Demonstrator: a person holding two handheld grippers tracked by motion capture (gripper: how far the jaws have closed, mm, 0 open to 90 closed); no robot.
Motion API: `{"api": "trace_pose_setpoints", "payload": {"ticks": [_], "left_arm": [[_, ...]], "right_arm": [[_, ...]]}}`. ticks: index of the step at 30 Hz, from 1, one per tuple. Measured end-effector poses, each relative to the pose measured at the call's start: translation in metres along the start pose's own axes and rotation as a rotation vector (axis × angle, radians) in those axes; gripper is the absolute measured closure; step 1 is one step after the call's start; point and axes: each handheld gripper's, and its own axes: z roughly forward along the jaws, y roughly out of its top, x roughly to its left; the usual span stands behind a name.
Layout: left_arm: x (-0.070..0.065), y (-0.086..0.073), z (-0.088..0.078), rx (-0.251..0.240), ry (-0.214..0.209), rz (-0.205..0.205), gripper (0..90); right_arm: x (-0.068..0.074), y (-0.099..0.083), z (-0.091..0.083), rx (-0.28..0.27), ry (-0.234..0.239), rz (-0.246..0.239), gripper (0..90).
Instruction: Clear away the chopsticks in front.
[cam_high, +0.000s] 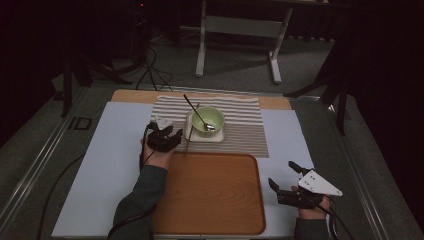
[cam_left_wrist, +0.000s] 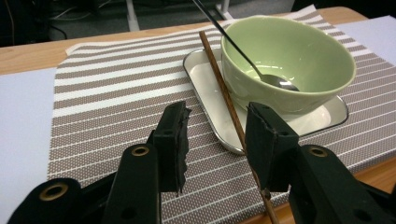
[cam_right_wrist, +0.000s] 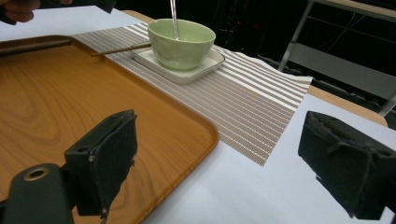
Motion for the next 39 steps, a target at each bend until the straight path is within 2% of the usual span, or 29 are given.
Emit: {"api": "trace_pose_setpoints", "payload": {"ticks": [9, 17, 27, 33, 39], "left_arm": [[-0.001, -0.001, 0.014, 0.018, -0.010, 0.029, 59.5], [-0.002, -0.002, 0.027, 0.044, -0.027, 0.013, 60.0], [-0.008, -0.001, 0.040, 0.067, -0.046, 0.023, 61.8], [-0.012, -0.001, 0.050, 0.090, -0.047, 0.037, 63.7], [-0.015, 0.000, 0.058, 0.110, -0.035, 0.043, 69.2]], "right_arm": [[0.000, 0.000, 0.000, -0.001, -0.001, 0.000, 11.2], [0.000, 0.000, 0.000, -0.001, -0.001, 0.000, 11.2], [-0.001, 0.000, 0.000, 0.000, 0.001, -0.001, 11.2], [-0.001, 0.000, 0.000, 0.000, 0.002, -0.001, 11.2], [-0.001, 0.000, 0.000, 0.001, 0.004, 0.000, 11.2]]}}
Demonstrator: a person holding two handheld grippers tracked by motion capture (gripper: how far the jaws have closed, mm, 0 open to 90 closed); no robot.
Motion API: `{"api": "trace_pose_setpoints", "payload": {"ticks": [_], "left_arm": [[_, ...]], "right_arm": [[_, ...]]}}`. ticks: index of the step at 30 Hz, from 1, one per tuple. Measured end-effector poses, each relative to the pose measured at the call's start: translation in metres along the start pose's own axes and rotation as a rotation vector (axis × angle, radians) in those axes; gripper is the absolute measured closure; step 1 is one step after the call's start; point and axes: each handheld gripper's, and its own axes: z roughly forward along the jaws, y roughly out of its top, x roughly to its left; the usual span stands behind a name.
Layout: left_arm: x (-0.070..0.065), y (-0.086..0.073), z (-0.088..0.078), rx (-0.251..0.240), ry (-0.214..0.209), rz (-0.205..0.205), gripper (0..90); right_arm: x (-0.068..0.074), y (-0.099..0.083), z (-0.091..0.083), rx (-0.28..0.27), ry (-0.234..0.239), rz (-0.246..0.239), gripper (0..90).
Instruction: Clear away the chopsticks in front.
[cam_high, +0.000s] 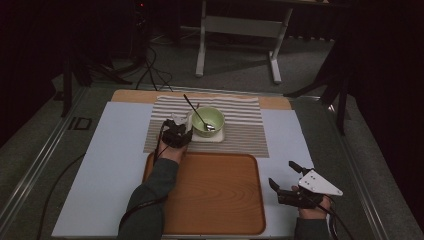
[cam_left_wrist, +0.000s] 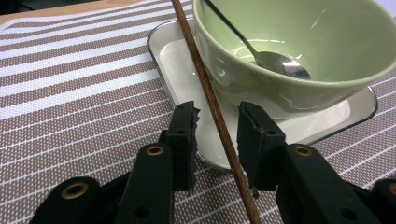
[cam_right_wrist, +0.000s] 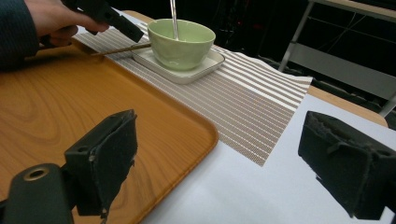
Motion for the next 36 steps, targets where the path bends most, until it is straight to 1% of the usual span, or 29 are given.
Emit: {"api": "trace_pose_setpoints", "payload": {"ticks": [4, 6, 8, 9, 10, 13, 17, 19, 24, 29, 32, 36], "left_arm": [[0.000, 0.001, 0.003, 0.009, -0.008, -0.003, 73.0], [0.000, 0.001, 0.005, 0.023, -0.001, 0.000, 73.4], [0.000, 0.001, 0.006, 0.023, -0.009, -0.011, 73.6], [0.000, 0.001, 0.007, 0.024, -0.010, -0.008, 73.6], [-0.001, 0.001, 0.008, 0.030, -0.010, -0.003, 73.6], [-0.002, 0.001, 0.011, 0.044, -0.010, -0.003, 73.7], [-0.003, 0.001, 0.014, 0.059, 0.001, -0.005, 77.3], [-0.004, 0.001, 0.015, 0.061, 0.012, -0.006, 79.3], [-0.003, 0.002, 0.015, 0.056, 0.040, -0.027, 84.4], [-0.001, 0.002, 0.013, 0.052, 0.043, -0.042, 85.7], [-0.001, 0.002, 0.012, 0.050, 0.052, -0.041, 85.8], [0.001, 0.002, 0.009, 0.048, 0.060, -0.052, 85.9]], "right_arm": [[0.000, 0.000, 0.000, 0.000, 0.001, 0.001, 11.2], [0.000, 0.000, 0.000, -0.001, 0.001, 0.000, 11.2], [0.000, 0.000, 0.000, -0.001, 0.001, 0.000, 11.3], [0.000, 0.000, 0.000, -0.001, 0.001, 0.001, 11.3], [0.000, 0.000, 0.000, -0.001, 0.002, 0.001, 11.3], [0.000, 0.000, 0.000, 0.000, 0.002, 0.001, 11.2], [0.000, 0.000, 0.001, 0.001, 0.003, 0.000, 11.2], [0.000, 0.000, 0.001, 0.002, 0.004, 0.000, 11.3], [0.000, 0.000, 0.001, 0.002, 0.004, 0.000, 11.3], [0.000, 0.000, 0.001, 0.002, 0.004, 0.000, 11.2], [0.000, 0.000, 0.001, 0.001, 0.004, 0.000, 11.2], [0.000, 0.000, 0.000, -0.001, 0.003, 0.000, 11.2]]}}
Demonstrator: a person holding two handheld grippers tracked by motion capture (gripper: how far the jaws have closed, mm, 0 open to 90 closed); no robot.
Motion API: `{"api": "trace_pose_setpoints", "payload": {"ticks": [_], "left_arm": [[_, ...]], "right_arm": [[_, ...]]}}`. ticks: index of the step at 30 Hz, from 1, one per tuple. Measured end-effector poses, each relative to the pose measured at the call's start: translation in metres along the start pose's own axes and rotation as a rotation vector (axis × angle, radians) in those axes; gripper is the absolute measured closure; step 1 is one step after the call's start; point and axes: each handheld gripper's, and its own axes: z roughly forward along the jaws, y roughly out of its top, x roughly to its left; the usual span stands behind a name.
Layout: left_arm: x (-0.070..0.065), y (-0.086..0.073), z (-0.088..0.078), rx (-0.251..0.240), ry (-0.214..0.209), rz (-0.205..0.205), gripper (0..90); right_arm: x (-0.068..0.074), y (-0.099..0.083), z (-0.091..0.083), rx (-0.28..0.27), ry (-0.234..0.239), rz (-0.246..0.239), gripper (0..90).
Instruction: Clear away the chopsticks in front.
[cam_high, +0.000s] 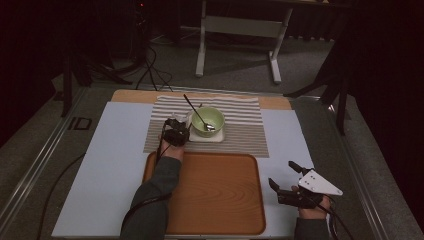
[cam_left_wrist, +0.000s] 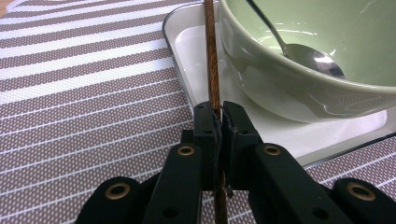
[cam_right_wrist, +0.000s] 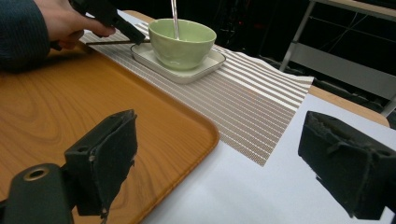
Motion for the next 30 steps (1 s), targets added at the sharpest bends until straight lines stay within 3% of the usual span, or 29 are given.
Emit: {"api": "trace_pose_setpoints", "payload": {"ticks": [12, 23, 30], "left_arm": [[0.013, 0.002, -0.019, -0.025, 0.013, -0.058, 86.0], [0.020, 0.004, -0.034, -0.048, 0.036, -0.075, 86.0], [0.029, 0.001, -0.049, -0.061, 0.062, -0.128, 86.0]], "right_arm": [[0.000, 0.000, -0.001, -0.002, -0.003, 0.002, 11.2], [0.000, 0.000, -0.001, -0.003, -0.004, 0.003, 11.2], [0.000, 0.000, -0.001, -0.002, -0.006, 0.002, 11.2]]}}
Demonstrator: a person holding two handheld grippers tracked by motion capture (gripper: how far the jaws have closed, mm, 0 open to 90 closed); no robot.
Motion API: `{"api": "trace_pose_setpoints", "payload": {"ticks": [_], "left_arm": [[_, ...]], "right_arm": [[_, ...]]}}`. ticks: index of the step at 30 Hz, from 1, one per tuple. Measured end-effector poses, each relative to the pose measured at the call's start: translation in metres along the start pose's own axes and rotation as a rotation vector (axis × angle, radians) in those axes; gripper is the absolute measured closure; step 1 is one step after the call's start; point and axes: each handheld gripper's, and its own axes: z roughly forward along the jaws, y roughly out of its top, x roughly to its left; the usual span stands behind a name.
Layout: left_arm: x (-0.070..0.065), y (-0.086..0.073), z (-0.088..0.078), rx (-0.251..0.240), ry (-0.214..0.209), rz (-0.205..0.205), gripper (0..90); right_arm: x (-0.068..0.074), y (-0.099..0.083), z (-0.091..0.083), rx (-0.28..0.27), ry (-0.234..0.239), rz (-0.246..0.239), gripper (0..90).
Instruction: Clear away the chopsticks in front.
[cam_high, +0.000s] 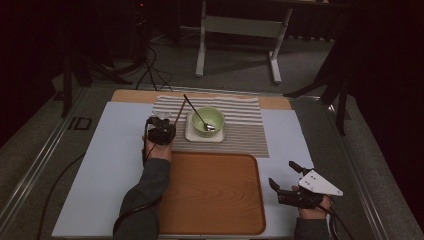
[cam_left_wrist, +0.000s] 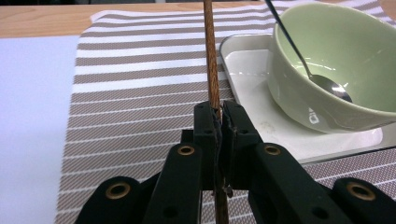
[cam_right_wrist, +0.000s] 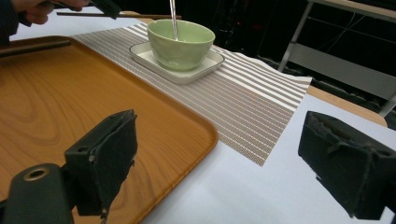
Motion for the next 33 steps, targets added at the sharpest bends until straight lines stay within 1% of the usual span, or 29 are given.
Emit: {"api": "trace_pose_setpoints", "payload": {"ticks": [2, 4, 6, 11, 14, 17, 21, 23, 24, 27, 29, 30, 33], "left_arm": [[0.002, -0.001, -0.005, -0.009, 0.003, -0.016, 86.0], [0.005, -0.003, -0.009, -0.020, 0.001, -0.024, 86.0], [0.005, -0.004, -0.013, -0.031, 0.007, -0.021, 86.0], [0.009, -0.006, -0.021, -0.043, 0.020, -0.034, 86.0], [0.011, -0.008, -0.029, -0.053, 0.050, -0.032, 86.0], [0.011, -0.012, -0.034, -0.061, 0.063, -0.030, 86.0], [0.012, -0.017, -0.038, -0.061, 0.062, -0.051, 86.0], [0.013, -0.018, -0.039, -0.059, 0.058, -0.054, 86.0], [0.013, -0.021, -0.042, -0.065, 0.054, -0.062, 86.0], [0.012, -0.024, -0.048, -0.072, 0.054, -0.060, 86.0], [0.012, -0.025, -0.050, -0.073, 0.052, -0.066, 86.0], [0.011, -0.028, -0.055, -0.080, 0.058, -0.065, 86.0], [0.010, -0.032, -0.061, -0.090, 0.060, -0.076, 86.0]], "right_arm": [[0.000, 0.000, 0.000, -0.001, 0.000, 0.001, 11.2], [0.000, 0.000, 0.000, -0.003, 0.000, 0.001, 11.2], [0.000, 0.000, 0.000, -0.003, 0.000, 0.003, 11.2], [0.000, 0.000, 0.000, -0.003, 0.000, 0.003, 11.2], [0.000, 0.000, 0.000, -0.004, -0.001, 0.004, 11.2], [0.000, 0.000, 0.000, -0.002, -0.001, 0.000, 11.2], [0.000, 0.000, 0.000, -0.004, 0.000, 0.001, 11.2], [0.000, 0.000, 0.000, -0.004, 0.000, 0.001, 11.2], [0.000, 0.000, 0.000, -0.004, 0.000, 0.002, 11.2], [0.000, 0.000, 0.001, -0.003, 0.001, 0.000, 11.2], [0.000, 0.000, 0.001, -0.004, 0.001, 0.000, 11.2], [0.000, 0.000, 0.000, -0.004, 0.001, 0.000, 11.2], [0.001, 0.000, 0.001, -0.003, 0.001, 0.002, 11.2]]}}
